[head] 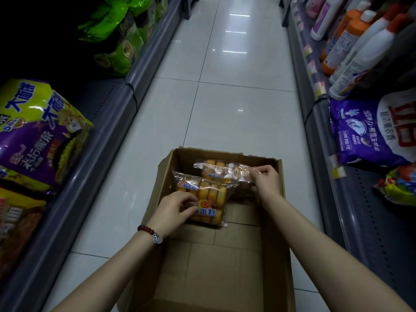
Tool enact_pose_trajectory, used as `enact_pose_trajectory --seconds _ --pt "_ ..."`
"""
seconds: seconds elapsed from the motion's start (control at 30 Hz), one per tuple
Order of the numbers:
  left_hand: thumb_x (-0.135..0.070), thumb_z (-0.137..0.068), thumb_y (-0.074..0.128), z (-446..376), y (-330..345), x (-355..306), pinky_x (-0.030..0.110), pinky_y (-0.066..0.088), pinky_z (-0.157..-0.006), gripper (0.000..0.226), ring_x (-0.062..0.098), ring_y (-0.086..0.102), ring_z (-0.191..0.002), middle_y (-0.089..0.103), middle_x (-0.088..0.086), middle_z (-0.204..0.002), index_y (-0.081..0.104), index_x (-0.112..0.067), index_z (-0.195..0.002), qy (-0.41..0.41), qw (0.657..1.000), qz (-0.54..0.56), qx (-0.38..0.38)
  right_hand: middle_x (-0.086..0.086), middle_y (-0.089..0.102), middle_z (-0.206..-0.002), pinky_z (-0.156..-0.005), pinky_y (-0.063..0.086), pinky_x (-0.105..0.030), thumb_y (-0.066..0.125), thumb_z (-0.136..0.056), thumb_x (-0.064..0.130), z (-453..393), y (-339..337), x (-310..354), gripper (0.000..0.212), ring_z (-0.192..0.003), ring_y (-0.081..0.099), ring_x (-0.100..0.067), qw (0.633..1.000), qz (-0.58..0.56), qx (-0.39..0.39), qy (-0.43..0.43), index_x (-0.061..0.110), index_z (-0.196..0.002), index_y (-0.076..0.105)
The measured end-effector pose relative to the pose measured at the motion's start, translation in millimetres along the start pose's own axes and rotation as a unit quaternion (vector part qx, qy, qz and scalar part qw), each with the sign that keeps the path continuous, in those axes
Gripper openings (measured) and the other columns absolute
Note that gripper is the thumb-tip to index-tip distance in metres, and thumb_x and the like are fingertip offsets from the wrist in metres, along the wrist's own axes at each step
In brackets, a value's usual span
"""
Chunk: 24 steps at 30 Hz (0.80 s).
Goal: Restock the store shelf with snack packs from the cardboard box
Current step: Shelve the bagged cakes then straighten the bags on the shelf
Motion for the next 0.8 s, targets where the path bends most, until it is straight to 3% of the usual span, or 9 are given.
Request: enact_pose_trajectory --seconds 0.13,0.2,0.27,0.37,0.5,0.63,0.8 --pt "-0.027 -0.088 0.061 0 -2 -2 0.012 0.041 -0.087 0.032 0.007 0.05 -0.108 0.055 -0.003 -0.122 0.058 -0.02 -0.119 -0.007 0.999 0.0 -0.045 -0.004 0.057 -0.115 -0.088 0.052 -0.034 0.071 -0.079 -0.002 14 7 -13 0.067 -0.105 0.059 -0.021 0.991 -0.068 0.114 -0.003 0.015 -0.136 0.041" --pt "-0.025 -0.088 0.062 1 -4 0 0.016 0.042 -0.088 0.035 0.011 0.051 -0.111 0.053 0.0 -0.124 0.056 -0.018 -0.122 -0.027 0.997 0.005 -0.067 -0.002 0.053 -0.121 -0.084 0.051 -0.026 0.07 -0.075 -0.011 15 9 -19 0.085 -0.11 0.055 -0.019 0.989 -0.07 0.13 -0.006 0.018 -0.145 0.031" --pt "-0.025 -0.087 0.062 2 -6 2 0.014 0.042 -0.085 0.039 0.013 0.051 -0.112 0.053 0.002 -0.125 0.053 -0.018 -0.124 -0.048 0.995 0.018 -0.085 0.0 0.05 -0.125 -0.082 0.05 -0.022 0.075 -0.073 -0.008 13 10 -23 0.091 -0.114 0.053 -0.018 0.99 -0.072 0.123 -0.005 0.019 -0.146 0.029" --pt "-0.027 -0.088 0.062 7 -5 6 0.013 0.041 -0.084 0.046 0.014 0.051 -0.115 0.052 0.002 -0.127 0.047 -0.018 -0.131 -0.082 0.992 0.039 -0.093 -0.003 0.055 -0.128 -0.084 0.051 -0.025 0.078 -0.074 0.001 11 12 -25 0.079 -0.115 0.055 -0.02 0.99 -0.069 0.119 -0.013 0.016 -0.142 0.038" --pt "-0.029 -0.089 0.06 15 -3 17 0.016 0.041 -0.087 0.05 0.015 0.05 -0.119 0.051 0.003 -0.132 0.044 -0.018 -0.135 -0.108 0.989 0.043 -0.091 -0.003 0.058 -0.126 -0.093 0.054 -0.04 0.077 -0.079 0.012 9 9 -24 0.061 -0.113 0.058 -0.019 0.992 -0.04 0.113 -0.042 0.021 -0.134 0.05" --pt "-0.029 -0.089 0.059 17 3 19 0.017 0.04 -0.091 0.055 0.015 0.047 -0.123 0.047 0.003 -0.137 0.039 -0.017 -0.139 -0.115 0.99 0.04 -0.076 -0.006 0.067 -0.108 -0.09 0.055 -0.05 0.061 -0.092 0.034 10 7 -21 0.007 -0.104 0.064 -0.025 0.994 -0.037 0.085 -0.052 0.031 -0.097 0.065" --pt "-0.032 -0.088 0.061 17 4 23 0.03 0.043 -0.099 0.067 0.019 0.045 -0.129 0.043 0.004 -0.143 0.029 -0.014 -0.143 -0.145 0.983 0.06 -0.098 -0.006 0.062 -0.089 -0.075 0.054 -0.04 0.053 -0.097 0.031 14 4 0 0.019 -0.089 0.062 -0.028 0.995 -0.058 0.02 -0.084 0.02 -0.083 0.057"
Point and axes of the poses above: each hand's wrist, its own z-axis away from the middle knuckle, its own y-axis out of the palm, x = y × z, the point moved 7 cm from there along -z, towards the middle knuckle
